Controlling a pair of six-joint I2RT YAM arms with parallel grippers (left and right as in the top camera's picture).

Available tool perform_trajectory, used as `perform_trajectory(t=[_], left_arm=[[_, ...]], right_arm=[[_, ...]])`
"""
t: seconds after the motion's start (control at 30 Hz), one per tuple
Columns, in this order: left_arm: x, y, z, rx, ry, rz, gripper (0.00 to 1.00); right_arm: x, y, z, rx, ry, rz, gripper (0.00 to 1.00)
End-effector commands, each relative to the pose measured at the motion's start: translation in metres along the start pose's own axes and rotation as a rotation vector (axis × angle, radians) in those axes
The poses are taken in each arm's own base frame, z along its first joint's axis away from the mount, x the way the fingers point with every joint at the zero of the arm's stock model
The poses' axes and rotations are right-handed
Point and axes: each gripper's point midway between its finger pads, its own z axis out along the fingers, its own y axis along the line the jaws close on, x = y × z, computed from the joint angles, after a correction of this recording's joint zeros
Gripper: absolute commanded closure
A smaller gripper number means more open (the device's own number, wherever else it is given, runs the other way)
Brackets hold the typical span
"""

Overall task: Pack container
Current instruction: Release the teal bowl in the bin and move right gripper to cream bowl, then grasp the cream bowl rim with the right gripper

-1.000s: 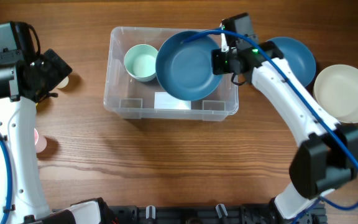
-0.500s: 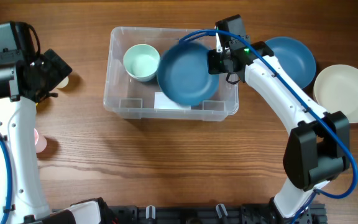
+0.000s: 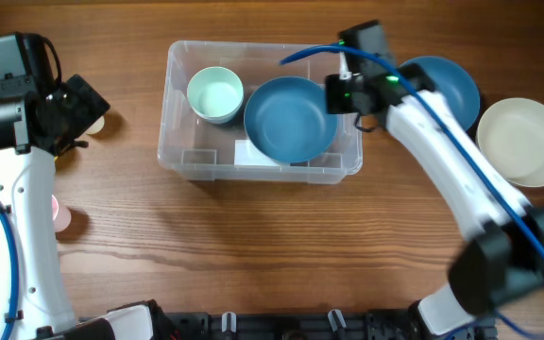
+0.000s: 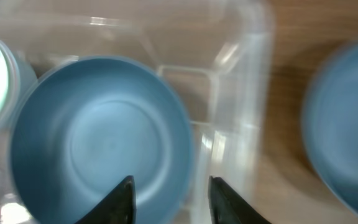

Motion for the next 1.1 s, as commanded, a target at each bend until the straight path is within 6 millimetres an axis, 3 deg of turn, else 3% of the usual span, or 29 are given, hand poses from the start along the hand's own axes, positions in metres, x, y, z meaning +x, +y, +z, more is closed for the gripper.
perform_trajectory(t=[0.0, 0.1, 0.17, 0.3, 0.43, 0.57, 0.7, 0.87, 1.07], left_arm=[[-0.004, 0.001, -0.007, 0.009, -0.022, -0.019, 0.00], [-0.004, 0.001, -0.007, 0.009, -0.022, -0.019, 0.00], [-0.004, 0.001, -0.007, 0.009, -0.022, -0.019, 0.00], [-0.004, 0.001, -0.007, 0.009, -0.022, -0.019, 0.00], [-0.004, 0.001, -0.007, 0.009, -0.022, -0.019, 0.00], [-0.004, 0.001, -0.007, 0.009, -0.022, -0.019, 0.00], [-0.004, 0.001, -0.007, 0.009, -0.022, -0.019, 0.00], [-0.004, 0.001, -0.007, 0.009, -0.022, -0.019, 0.00], [-0.004, 0.001, -0.007, 0.009, -0.022, -0.019, 0.00]], right_arm=[[-0.020, -0.073, -0.082, 0.158, -0.157, 0.290, 0.47], [-0.005, -0.137, -0.111, 0.248, -0.157, 0.477, 0.44], [0.014, -0.191, -0.121, 0.291, -0.122, 0.625, 0.43], [0.058, -0.265, -0.119, 0.349, -0.030, 0.856, 0.43], [0.104, -0.312, -0.102, 0.418, 0.077, 0.974, 0.43], [0.137, -0.326, -0.070, 0.426, 0.207, 1.000, 0.39], [0.155, -0.325, -0.043, 0.408, 0.307, 1.046, 0.37], [0.175, -0.329, -0.028, 0.394, 0.300, 1.163, 0.39], [0.217, -0.352, -0.015, 0.354, 0.246, 1.344, 0.41]])
